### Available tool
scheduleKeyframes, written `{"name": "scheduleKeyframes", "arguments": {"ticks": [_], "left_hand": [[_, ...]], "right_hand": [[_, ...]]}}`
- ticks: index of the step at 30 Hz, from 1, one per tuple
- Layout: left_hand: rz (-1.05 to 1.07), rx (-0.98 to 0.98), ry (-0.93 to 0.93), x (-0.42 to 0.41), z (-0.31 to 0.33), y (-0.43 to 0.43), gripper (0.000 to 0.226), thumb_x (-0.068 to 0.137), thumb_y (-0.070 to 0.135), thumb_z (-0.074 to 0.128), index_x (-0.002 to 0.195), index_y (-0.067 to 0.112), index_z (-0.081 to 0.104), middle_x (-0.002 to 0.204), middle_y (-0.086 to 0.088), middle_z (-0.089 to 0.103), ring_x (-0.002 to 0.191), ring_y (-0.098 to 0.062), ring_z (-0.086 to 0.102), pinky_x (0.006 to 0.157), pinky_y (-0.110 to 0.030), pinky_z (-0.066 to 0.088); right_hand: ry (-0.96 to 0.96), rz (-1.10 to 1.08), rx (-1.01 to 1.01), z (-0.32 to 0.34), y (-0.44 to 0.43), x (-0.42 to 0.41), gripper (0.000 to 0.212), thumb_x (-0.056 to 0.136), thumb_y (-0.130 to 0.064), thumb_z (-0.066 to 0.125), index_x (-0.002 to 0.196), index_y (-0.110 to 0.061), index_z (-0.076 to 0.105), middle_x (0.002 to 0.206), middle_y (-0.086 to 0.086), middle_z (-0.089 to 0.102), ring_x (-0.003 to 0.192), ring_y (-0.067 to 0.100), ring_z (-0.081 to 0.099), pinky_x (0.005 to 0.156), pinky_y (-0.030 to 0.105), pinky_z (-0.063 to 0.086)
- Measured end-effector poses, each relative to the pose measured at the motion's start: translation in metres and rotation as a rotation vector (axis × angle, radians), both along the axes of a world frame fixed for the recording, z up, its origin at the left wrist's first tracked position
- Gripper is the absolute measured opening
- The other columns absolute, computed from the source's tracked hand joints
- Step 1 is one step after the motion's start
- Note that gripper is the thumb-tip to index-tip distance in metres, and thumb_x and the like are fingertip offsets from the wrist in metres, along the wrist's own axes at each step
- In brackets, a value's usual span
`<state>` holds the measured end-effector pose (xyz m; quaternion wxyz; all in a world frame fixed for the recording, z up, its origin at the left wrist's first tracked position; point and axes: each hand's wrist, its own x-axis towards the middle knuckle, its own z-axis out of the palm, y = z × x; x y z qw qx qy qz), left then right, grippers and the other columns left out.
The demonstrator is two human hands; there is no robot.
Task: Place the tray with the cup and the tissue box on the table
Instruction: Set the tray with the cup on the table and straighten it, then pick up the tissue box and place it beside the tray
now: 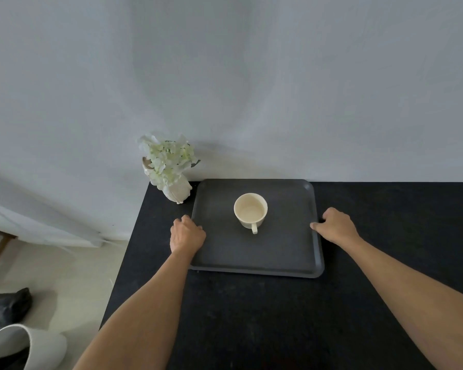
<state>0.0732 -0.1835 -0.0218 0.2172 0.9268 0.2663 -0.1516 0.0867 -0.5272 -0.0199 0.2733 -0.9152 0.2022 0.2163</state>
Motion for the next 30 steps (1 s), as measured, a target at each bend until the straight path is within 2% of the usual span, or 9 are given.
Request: {"name": "scheduleKeyframes", "arguments": {"ticks": [3,6,8,11,14,19,23,26,30], "left_hand": [[0.034,-0.025,-0.007,-0.027,0.011,-0.020,0.044,0.094,0.025,0.052,0.130,0.000,0.047,0.136,-0.021,0.045,0.129,-0.039,0.042,0.103,-0.046,0.038],[0.085,-0.091,-0.033,-0.051,0.021,-0.043,0.048,0.094,0.025,0.052,0.135,0.001,0.043,0.139,-0.021,0.042,0.131,-0.039,0.039,0.105,-0.047,0.035],[0.094,-0.126,-0.052,-0.069,0.027,-0.059,0.049,0.094,0.026,0.052,0.135,0.002,0.043,0.139,-0.021,0.042,0.130,-0.039,0.039,0.106,-0.048,0.034],[0.065,-0.190,-0.061,-0.097,0.036,-0.080,0.050,0.094,0.026,0.051,0.137,0.003,0.042,0.140,-0.021,0.041,0.131,-0.039,0.039,0.108,-0.046,0.032],[0.016,-0.256,-0.072,-0.126,0.044,-0.100,0.052,0.095,0.029,0.051,0.140,0.005,0.040,0.142,-0.020,0.040,0.131,-0.038,0.040,0.107,-0.047,0.035],[-0.070,-0.359,-0.022,-0.188,0.053,-0.137,0.056,0.094,0.034,0.052,0.141,0.007,0.039,0.143,-0.019,0.040,0.129,-0.038,0.045,0.107,-0.048,0.040],[-0.168,-0.434,0.030,-0.231,0.064,-0.175,0.060,0.094,0.038,0.053,0.144,0.009,0.036,0.143,-0.017,0.041,0.125,-0.035,0.050,0.104,-0.046,0.044],[-0.251,-0.479,0.063,-0.259,0.070,-0.205,0.064,0.095,0.040,0.052,0.148,0.010,0.033,0.144,-0.016,0.040,0.122,-0.031,0.054,0.095,-0.038,0.046],[-0.329,-0.568,0.112,-0.289,0.074,-0.246,0.067,0.096,0.041,0.053,0.150,0.011,0.029,0.146,-0.012,0.040,0.098,-0.017,0.053,0.076,-0.026,0.043]], "right_hand": [[-0.033,0.019,-0.021,0.015,-0.013,-0.016,0.042,0.088,-0.038,0.065,0.116,-0.007,0.056,0.104,0.008,0.060,0.090,0.024,0.060,0.063,0.032,0.042],[-0.039,0.039,-0.045,0.030,-0.030,-0.033,0.048,0.088,-0.040,0.064,0.123,-0.008,0.056,0.120,0.010,0.063,0.106,0.027,0.061,0.074,0.033,0.045],[-0.038,0.049,-0.053,0.044,-0.041,-0.049,0.046,0.089,-0.039,0.063,0.122,-0.007,0.058,0.120,0.011,0.064,0.108,0.027,0.062,0.080,0.036,0.050],[-0.063,0.034,-0.074,0.064,-0.060,-0.079,0.041,0.089,-0.037,0.063,0.115,-0.005,0.062,0.110,0.013,0.068,0.099,0.027,0.065,0.086,0.042,0.054],[-0.101,0.009,-0.104,0.079,-0.077,-0.112,0.039,0.090,-0.039,0.061,0.118,-0.010,0.059,0.111,0.006,0.065,0.099,0.023,0.063,0.082,0.035,0.051],[-0.126,-0.045,-0.157,0.099,-0.103,-0.188,0.043,0.091,-0.038,0.061,0.124,-0.010,0.057,0.119,0.008,0.064,0.107,0.025,0.062,0.082,0.032,0.047],[-0.137,-0.103,-0.192,0.112,-0.129,-0.238,0.044,0.093,-0.038,0.059,0.126,-0.009,0.056,0.125,0.009,0.063,0.113,0.027,0.060,0.083,0.031,0.043],[-0.132,-0.151,-0.222,0.121,-0.150,-0.268,0.045,0.094,-0.039,0.057,0.128,-0.009,0.055,0.127,0.009,0.061,0.117,0.027,0.059,0.091,0.034,0.046],[-0.158,-0.211,-0.235,0.130,-0.180,-0.296,0.046,0.094,-0.040,0.056,0.129,-0.010,0.054,0.130,0.009,0.060,0.118,0.027,0.057,0.095,0.036,0.045]]}}
